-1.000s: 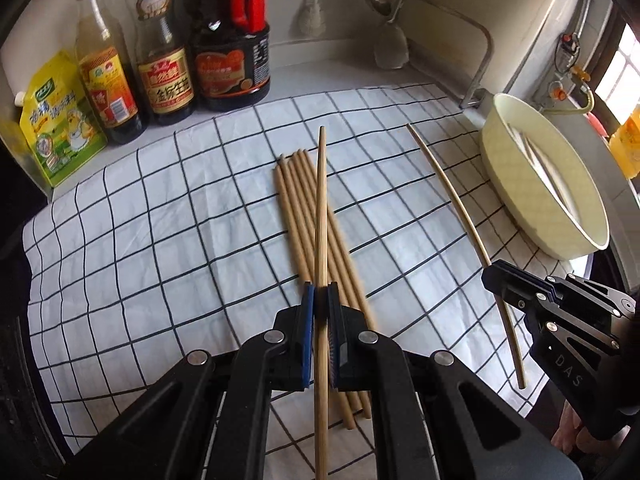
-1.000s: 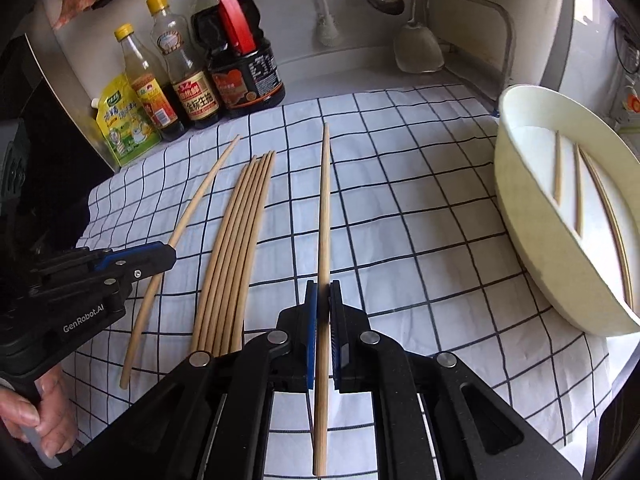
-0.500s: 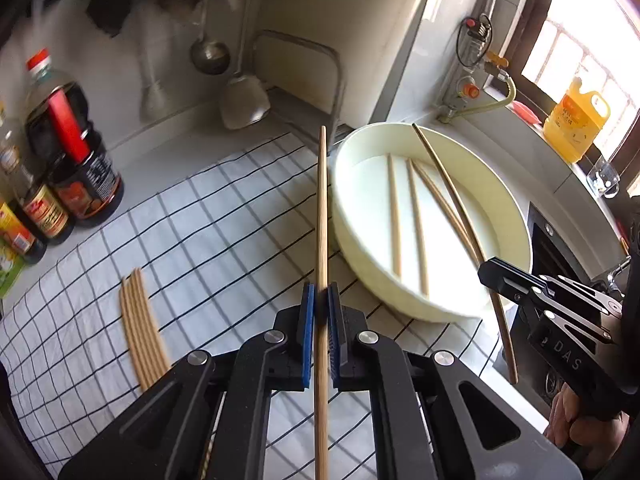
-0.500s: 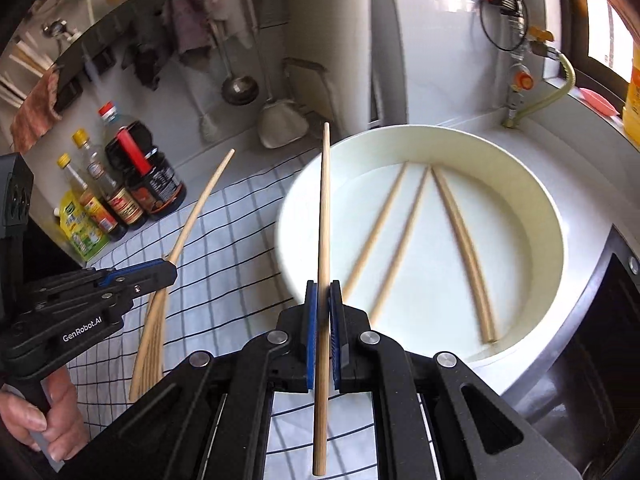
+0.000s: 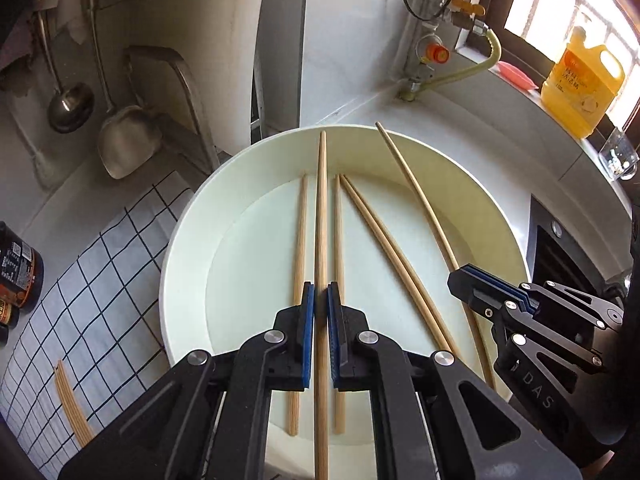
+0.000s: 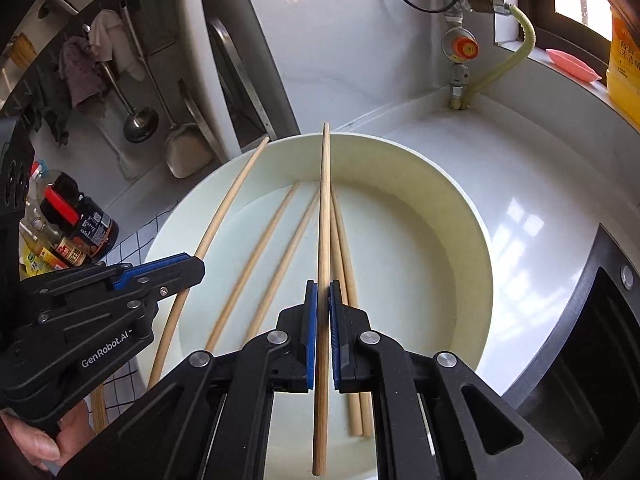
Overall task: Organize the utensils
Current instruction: 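Carry both held chopsticks up and into the white basin, then open the right tool in the basin while the left tool releases its chopstick, then move both open tools back over the chopstick row on the cloth, then lower both open tools toward the wooden chopsticks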
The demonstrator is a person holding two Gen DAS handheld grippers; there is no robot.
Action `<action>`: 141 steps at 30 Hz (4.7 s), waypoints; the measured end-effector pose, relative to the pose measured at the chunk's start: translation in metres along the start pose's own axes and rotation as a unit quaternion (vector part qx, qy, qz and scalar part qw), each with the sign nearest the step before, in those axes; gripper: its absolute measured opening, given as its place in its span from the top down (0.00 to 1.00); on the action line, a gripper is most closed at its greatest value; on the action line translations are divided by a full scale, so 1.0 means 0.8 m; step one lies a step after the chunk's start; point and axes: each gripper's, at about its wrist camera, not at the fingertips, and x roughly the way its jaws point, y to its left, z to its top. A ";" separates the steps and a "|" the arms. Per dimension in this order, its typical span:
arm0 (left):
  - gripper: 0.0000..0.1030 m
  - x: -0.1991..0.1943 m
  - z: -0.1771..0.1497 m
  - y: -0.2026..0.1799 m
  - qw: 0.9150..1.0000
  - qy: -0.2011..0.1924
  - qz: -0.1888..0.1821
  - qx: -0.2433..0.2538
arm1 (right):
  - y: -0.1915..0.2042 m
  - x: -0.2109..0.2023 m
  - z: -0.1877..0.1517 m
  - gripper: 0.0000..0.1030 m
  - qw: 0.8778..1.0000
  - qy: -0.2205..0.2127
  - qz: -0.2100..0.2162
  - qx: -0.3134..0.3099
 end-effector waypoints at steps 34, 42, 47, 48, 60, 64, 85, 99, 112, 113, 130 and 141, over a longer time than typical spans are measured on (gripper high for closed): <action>0.44 -0.036 -0.031 0.051 0.999 0.006 0.040 -0.025 | 0.020 -0.011 -0.019 0.81 1.000 0.008 0.004 0.006; 0.40 -0.070 -0.072 0.079 0.999 0.005 0.045 -0.029 | 0.064 -0.036 -0.044 0.78 1.000 0.002 0.013 -0.010; 0.39 -0.092 -0.097 0.104 0.998 0.002 0.050 -0.041 | 0.096 -0.046 -0.060 0.74 1.000 0.003 0.017 -0.025; 0.39 -0.095 -0.102 0.110 0.998 0.001 0.052 -0.043 | 0.104 -0.047 -0.063 0.73 0.999 0.004 0.018 -0.028; 0.39 -0.145 -0.174 0.192 0.992 -0.011 0.078 -0.095 | 0.201 -0.049 -0.099 0.66 0.995 0.020 0.038 -0.090; 0.39 -0.158 -0.202 0.222 0.989 -0.010 0.089 -0.115 | 0.235 -0.042 -0.111 0.54 0.993 0.029 0.047 -0.108; 0.28 -0.176 -0.323 0.335 0.967 0.013 0.135 -0.217 | 0.348 0.019 -0.187 0.47 0.978 0.088 0.076 -0.174; 0.27 -0.153 -0.345 0.359 0.961 0.020 0.136 -0.238 | 0.376 0.072 -0.200 0.47 0.977 0.097 0.066 -0.176; 0.27 -0.149 -0.349 0.369 0.957 0.019 0.138 -0.253 | 0.395 0.090 -0.200 0.47 0.974 0.095 0.047 -0.199; 0.27 -0.149 -0.349 0.370 0.957 0.019 0.138 -0.255 | 0.396 0.090 -0.200 0.47 0.974 0.095 0.046 -0.202; 0.27 -0.143 -0.339 0.365 0.959 0.015 0.137 -0.246 | 0.400 0.088 -0.207 0.63 0.963 0.084 0.028 -0.255; 0.27 -0.111 -0.324 0.342 0.968 0.025 0.127 -0.214 | 0.375 0.086 -0.200 0.92 0.962 0.078 0.026 -0.262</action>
